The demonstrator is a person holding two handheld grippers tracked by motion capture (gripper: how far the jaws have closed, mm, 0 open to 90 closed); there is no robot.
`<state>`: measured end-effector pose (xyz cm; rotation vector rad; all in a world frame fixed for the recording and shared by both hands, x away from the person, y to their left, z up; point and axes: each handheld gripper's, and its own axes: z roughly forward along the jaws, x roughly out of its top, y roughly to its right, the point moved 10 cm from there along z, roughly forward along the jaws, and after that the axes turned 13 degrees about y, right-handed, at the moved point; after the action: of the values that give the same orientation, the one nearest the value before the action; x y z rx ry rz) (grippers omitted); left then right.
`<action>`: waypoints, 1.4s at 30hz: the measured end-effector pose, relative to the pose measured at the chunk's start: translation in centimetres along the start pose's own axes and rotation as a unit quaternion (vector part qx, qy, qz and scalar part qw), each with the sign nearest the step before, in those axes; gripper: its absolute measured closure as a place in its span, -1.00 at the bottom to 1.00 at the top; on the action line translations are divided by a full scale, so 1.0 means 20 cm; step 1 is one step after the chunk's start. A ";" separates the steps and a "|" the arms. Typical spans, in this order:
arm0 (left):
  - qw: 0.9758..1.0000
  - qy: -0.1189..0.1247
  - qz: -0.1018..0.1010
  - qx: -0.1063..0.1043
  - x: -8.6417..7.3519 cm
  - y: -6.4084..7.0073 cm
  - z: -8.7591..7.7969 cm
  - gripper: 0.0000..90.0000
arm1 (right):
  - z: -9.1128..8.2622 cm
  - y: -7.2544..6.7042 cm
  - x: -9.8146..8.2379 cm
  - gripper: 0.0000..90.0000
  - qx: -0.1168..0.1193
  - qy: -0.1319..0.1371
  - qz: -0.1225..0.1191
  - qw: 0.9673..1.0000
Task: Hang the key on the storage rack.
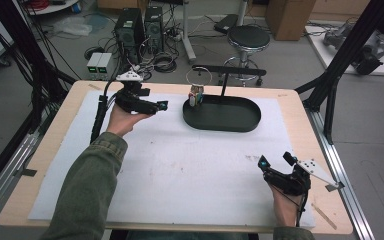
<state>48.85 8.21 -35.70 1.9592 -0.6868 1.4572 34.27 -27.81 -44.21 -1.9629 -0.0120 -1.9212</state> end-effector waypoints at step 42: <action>0.996 0.064 -0.031 0.052 -0.18 -0.11 -0.56 -0.87 | -0.01 -0.01 0.00 -0.96 -0.003 0.001 0.004 1.000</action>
<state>42.17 18.09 -37.12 1.9266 -0.4992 1.5933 34.12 -27.74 -44.15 -1.9615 0.0008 -1.9201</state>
